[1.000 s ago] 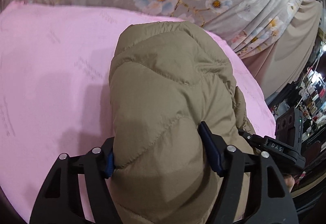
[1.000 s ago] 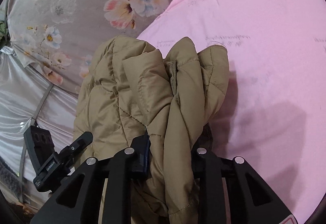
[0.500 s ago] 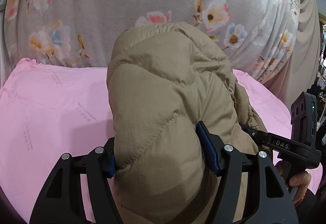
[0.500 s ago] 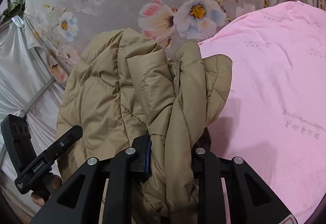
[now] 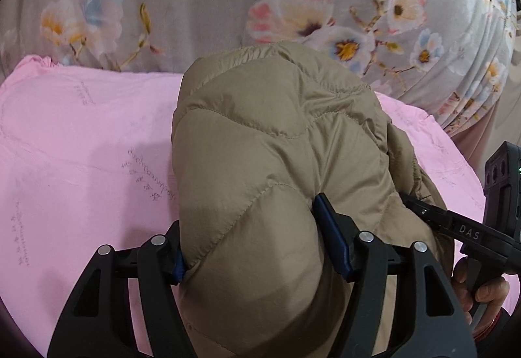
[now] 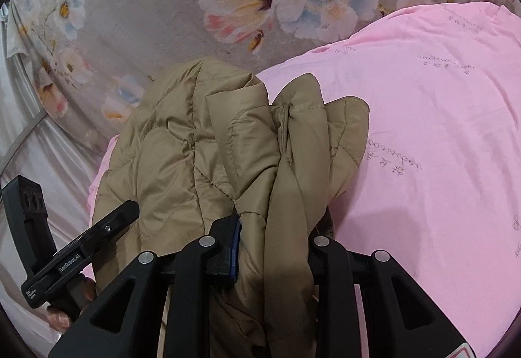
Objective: Fold large clothes
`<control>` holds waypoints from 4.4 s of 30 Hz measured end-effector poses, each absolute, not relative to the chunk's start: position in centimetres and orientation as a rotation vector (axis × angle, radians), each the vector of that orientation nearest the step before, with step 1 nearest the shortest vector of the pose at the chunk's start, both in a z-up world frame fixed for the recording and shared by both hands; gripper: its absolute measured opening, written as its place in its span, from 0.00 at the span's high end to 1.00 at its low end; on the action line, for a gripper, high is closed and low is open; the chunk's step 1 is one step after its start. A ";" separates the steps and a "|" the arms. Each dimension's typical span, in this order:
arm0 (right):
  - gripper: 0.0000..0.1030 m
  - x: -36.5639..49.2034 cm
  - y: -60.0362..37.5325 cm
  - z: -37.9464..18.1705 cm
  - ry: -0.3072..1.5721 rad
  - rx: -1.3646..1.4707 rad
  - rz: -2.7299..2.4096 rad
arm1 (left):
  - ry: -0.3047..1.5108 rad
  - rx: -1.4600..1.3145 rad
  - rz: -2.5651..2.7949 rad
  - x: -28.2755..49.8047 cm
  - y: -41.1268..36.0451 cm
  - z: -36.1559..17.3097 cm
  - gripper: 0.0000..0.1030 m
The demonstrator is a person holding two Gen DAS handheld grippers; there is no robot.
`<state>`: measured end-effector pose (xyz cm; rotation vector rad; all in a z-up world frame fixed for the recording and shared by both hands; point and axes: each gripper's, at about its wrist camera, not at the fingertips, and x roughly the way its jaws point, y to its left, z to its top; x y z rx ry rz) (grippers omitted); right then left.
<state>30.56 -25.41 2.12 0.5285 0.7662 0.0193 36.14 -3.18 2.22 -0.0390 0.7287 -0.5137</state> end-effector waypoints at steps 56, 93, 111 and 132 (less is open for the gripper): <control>1.00 36.7 -20.9 0.8 0.771 0.132 -0.170 | 0.710 0.156 -0.152 38.9 -10.4 1.1 1.00; 1.00 28.7 -21.5 2.7 0.839 0.167 -0.080 | 0.740 0.147 -0.215 32.2 -6.4 2.0 1.00; 0.99 28.2 -19.0 -0.5 0.790 0.023 -0.180 | 0.766 0.182 -0.152 30.5 -6.9 0.1 1.00; 0.92 17.0 -17.6 4.6 0.797 0.144 -0.119 | 0.817 0.088 -0.168 20.3 -4.5 1.8 0.98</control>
